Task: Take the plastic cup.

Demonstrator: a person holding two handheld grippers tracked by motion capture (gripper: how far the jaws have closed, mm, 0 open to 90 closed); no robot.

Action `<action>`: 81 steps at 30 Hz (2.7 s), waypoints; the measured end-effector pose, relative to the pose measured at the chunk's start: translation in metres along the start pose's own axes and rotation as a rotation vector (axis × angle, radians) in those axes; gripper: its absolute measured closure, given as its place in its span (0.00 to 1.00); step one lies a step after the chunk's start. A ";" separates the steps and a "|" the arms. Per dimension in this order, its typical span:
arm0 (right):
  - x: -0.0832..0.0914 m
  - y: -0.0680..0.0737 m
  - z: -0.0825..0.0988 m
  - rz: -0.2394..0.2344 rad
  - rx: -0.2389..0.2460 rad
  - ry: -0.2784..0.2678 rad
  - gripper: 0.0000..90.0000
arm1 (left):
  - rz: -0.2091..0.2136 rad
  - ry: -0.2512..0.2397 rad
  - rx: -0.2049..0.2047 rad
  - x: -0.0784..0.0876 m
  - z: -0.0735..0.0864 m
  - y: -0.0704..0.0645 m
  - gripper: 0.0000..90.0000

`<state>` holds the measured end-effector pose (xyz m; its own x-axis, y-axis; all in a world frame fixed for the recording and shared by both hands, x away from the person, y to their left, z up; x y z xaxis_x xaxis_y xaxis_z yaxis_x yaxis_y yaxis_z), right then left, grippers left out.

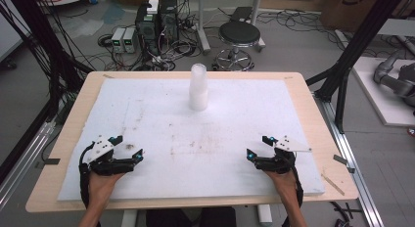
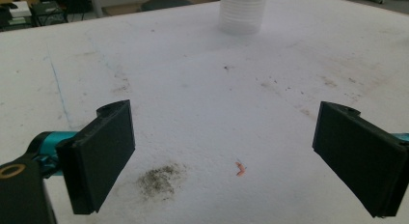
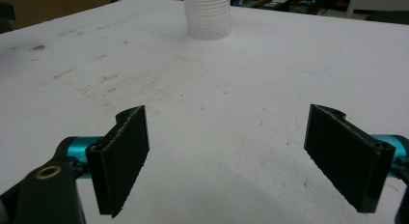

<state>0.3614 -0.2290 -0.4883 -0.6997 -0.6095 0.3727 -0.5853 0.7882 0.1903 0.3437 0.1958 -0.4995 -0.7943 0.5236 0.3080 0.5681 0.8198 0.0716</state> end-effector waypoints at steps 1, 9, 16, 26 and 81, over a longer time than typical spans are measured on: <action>0.000 0.000 0.000 -0.001 0.003 0.001 0.18 | -0.002 -0.002 -0.003 0.000 0.000 0.000 0.08; 0.000 0.001 0.000 0.005 0.017 0.000 0.18 | 0.001 0.000 -0.015 0.000 0.000 -0.002 0.08; 0.001 0.002 0.000 -0.001 0.016 -0.010 0.18 | 0.005 -0.003 -0.007 0.000 0.000 -0.001 0.08; 0.001 0.002 0.001 -0.001 0.016 -0.004 0.18 | 0.030 -0.022 0.013 -0.001 -0.019 0.004 0.08; -0.001 0.003 0.001 -0.017 0.009 0.015 0.18 | 0.396 0.179 -0.203 -0.240 -0.232 0.001 0.08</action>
<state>0.3599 -0.2267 -0.4892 -0.6835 -0.6216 0.3828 -0.6009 0.7768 0.1885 0.5846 0.0178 -0.3533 -0.4687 0.7241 0.5060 0.8645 0.4938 0.0940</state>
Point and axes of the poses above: each handheld gripper's, and its own axes: x roughly backward along the jaws, z roughly out of its underside, y roughly to its left, the point moved 9 cm from there along -x, roughly forward along the jaws, and after that the axes turned 8 degrees about -x, right-handed, at the moved point
